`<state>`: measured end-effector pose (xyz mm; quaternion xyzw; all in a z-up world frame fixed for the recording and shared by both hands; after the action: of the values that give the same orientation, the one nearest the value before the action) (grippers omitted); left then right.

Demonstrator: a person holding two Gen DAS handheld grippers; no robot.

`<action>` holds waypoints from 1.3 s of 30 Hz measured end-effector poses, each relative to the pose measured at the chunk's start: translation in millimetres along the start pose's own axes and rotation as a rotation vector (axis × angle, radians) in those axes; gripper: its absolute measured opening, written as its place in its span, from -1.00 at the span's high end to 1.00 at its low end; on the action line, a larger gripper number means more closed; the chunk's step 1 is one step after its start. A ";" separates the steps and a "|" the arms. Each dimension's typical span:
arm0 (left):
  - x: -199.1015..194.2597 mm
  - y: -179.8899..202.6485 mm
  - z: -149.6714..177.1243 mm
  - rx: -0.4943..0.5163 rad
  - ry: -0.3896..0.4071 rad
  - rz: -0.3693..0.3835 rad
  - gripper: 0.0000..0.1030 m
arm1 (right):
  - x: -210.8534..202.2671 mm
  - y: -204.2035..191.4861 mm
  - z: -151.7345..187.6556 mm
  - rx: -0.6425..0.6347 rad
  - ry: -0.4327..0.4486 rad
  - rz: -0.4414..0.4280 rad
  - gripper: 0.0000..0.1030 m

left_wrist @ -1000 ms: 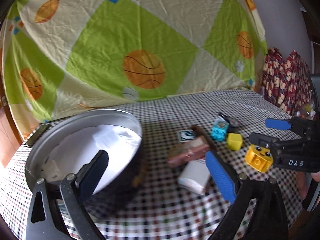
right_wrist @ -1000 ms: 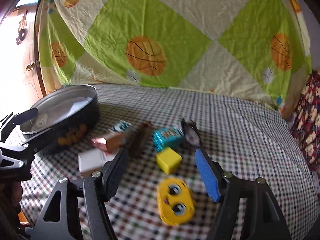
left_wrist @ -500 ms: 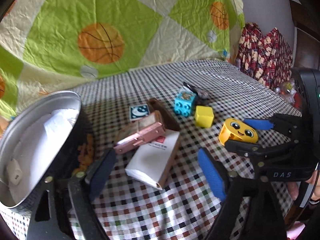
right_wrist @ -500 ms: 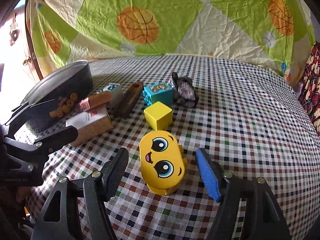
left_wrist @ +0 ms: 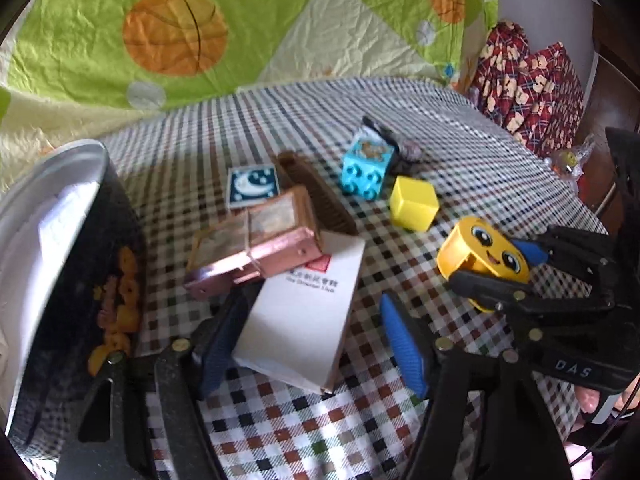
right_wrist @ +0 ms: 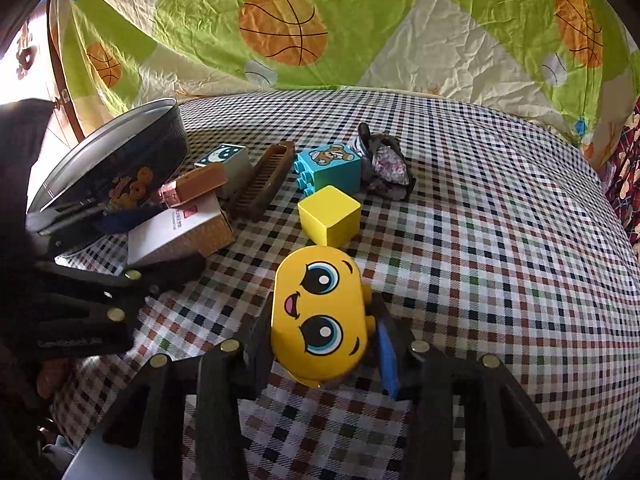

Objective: Organize rigid objects
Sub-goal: 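Grasp the white printed card box with the left gripper while the right gripper grasps the yellow face toy, then lift the white card box with the left gripper while the right gripper lifts the yellow toy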

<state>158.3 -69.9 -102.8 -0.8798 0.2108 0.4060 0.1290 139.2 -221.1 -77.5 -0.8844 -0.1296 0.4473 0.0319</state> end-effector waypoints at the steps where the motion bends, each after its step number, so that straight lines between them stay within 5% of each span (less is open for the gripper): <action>1: -0.3 -1.2 0.5 -0.006 0.003 -0.001 -0.07 | 0.3 0.0 -0.9 0.007 -0.001 -0.009 0.13; 4: -1.2 0.5 1.1 -0.002 0.012 0.013 0.22 | -2.2 -0.6 -4.8 0.017 0.024 -0.013 0.13; 25: -39.2 -8.6 -2.7 -0.023 0.192 -0.119 0.23 | -16.5 -3.0 -33.4 0.048 0.164 0.018 0.13; 39: -51.9 -8.5 -1.9 -0.029 0.245 -0.173 0.22 | -27.8 -2.5 -37.8 0.065 0.245 0.057 0.13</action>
<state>133.3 -49.3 -61.2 -0.9393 0.1427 0.2862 0.1241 153.2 -223.6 -32.7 -0.9343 -0.0848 0.3404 0.0634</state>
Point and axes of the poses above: each gripper's, at about its wrist camera, not at the fingertips, and x roughly the way its jaws point, y to its right, z to its underside, the point moved 4 cm from there along x, roughly the way its jaws point, and after that the axes turned 12 degrees about x, right-handed, at the moved point
